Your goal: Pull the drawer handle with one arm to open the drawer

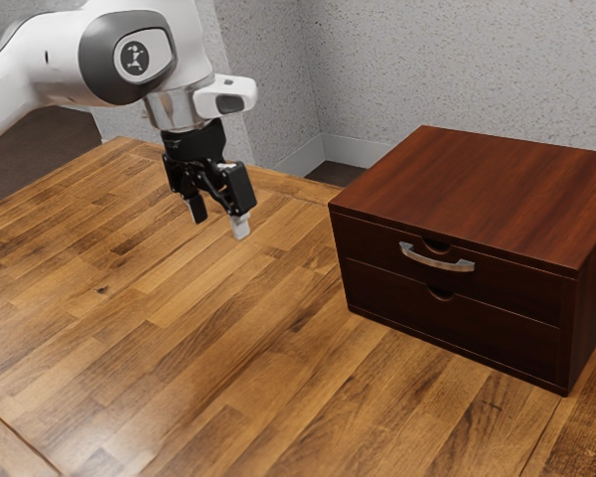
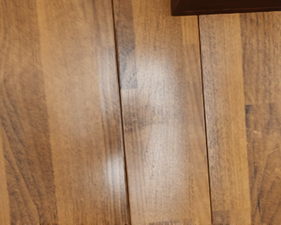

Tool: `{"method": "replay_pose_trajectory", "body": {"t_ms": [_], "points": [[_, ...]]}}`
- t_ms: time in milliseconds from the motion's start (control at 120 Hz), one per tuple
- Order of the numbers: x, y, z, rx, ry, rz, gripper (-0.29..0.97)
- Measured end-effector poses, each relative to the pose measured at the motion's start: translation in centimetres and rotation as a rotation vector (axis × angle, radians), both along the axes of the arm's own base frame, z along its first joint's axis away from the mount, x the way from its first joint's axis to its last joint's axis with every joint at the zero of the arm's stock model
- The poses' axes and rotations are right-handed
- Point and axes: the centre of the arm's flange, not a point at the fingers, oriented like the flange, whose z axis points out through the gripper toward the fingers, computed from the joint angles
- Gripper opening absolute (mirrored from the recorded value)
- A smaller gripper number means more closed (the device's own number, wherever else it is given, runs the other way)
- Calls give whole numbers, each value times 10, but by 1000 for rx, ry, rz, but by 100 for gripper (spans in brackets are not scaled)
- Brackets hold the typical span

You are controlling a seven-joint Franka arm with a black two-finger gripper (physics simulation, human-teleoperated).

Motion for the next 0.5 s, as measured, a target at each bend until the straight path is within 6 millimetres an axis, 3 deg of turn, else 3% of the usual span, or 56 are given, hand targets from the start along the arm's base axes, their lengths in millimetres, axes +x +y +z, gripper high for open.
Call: {"method": "replay_pose_trajectory", "body": {"t_ms": [208, 267, 300, 350, 433, 500], "points": [[-2, 6, -1, 20, 18, 66, 68], [-29, -6, 61, 36, -103, 37, 68], [-42, -28, 94, 38, -185, -37, 68], [-50, -76, 119, 34, -269, -207, 68], [-61, -163, 136, 20, -348, -511, 68], [-72, -218, 138, 6, -371, -717, 68]]}}
